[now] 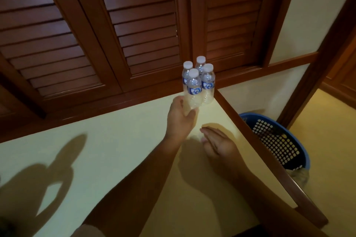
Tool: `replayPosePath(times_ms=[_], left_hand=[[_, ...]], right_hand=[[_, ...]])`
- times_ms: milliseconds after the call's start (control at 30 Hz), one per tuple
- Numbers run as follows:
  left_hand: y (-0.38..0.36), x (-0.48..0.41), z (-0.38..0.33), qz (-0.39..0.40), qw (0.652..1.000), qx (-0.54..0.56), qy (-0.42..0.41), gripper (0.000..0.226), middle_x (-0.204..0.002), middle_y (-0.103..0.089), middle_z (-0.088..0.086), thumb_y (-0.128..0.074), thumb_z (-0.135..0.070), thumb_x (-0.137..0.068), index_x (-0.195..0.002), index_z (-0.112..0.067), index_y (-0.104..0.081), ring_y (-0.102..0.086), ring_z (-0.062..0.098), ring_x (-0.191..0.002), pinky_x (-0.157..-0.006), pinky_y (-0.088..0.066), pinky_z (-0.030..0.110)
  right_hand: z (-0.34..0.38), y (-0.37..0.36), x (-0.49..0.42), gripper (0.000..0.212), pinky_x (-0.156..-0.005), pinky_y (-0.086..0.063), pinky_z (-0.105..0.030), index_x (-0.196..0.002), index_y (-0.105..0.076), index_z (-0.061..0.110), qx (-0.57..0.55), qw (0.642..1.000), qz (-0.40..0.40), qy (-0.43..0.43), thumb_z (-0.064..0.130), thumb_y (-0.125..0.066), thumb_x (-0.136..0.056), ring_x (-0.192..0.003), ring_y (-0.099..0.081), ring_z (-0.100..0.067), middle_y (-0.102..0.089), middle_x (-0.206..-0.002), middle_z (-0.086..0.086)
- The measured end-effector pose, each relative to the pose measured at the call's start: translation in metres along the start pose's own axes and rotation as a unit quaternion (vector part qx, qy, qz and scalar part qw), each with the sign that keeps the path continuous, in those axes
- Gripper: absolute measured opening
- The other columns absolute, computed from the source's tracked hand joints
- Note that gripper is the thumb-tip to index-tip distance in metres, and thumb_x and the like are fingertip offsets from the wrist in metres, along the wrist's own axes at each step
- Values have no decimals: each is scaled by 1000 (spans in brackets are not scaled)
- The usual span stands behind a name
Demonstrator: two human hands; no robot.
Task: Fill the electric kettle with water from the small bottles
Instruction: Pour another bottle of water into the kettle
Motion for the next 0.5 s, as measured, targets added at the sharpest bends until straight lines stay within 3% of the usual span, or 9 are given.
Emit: replayPosePath(times_ms=[67,100,167,233,300,400,500], left_hand=[[18,34,8,25,999,24,-4,45,-131,-67,-5,-68,-32,-93,-136,-24,-56,-67,18,-118,-95,-58,33],[30,50,12,37,999,39,-5,43,-130,-68,-8,-66,-34,-91,-133,-27,-58,-69,16,-116,-94,-60,33],[62,83,20,33,999,34,-12,32,-126,-70,-16,-63,-23,-97,-127,-32,-60,-70,8,-115,-90,-56,17],[106,113,25,-6,999,25,-20,42,-117,-72,-26,-60,-5,-101,-124,-41,-60,-69,-2,-113,-89,-49,7],[148,144,40,-48,998,32,0,52,-117,-72,-28,-58,4,-101,-124,-43,-60,-67,-7,-115,-97,-51,13],[209,196,60,-125,991,52,22,47,-131,-71,-13,-57,2,-101,-137,-28,-62,-65,0,-125,-107,-53,26],[268,254,62,-230,972,53,11,42,-129,-73,-11,-58,-7,-98,-135,-26,-65,-66,6,-126,-105,-52,23]], right_hand=[[11,-3,3,47,-112,-44,-37,-135,-64,15,3,999,7,34,41,-44,-101,-130,-56,-12,-63,-138,-1],[21,-5,4,44,-112,-44,-34,-135,-64,16,7,999,12,52,39,-46,-102,-130,-56,-11,-63,-139,0],[50,-12,9,38,-115,-36,-20,-137,-63,18,-3,996,17,89,32,-52,-103,-131,-54,-7,-63,-140,3],[89,-23,15,36,-113,-35,-15,-139,-61,18,-67,991,34,114,25,-57,-103,-132,-52,-3,-61,-140,7],[132,-40,23,37,-109,-38,-15,-139,-60,18,-133,980,49,138,20,-58,-102,-130,-53,0,-62,-138,10],[199,-70,44,39,-104,-42,-16,-139,-60,17,-180,959,90,200,17,-56,-100,-125,-57,0,-64,-132,10],[263,-100,72,38,-102,-46,-20,-138,-60,17,-193,929,154,276,17,-55,-100,-124,-59,-4,-63,-130,13]])
Point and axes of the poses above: each hand's wrist, its own x-axis away from the middle knuckle, its own y-axis out of the back of the hand, z = x × y, the point moved 9 cm from there along -x, towards the middle knuckle
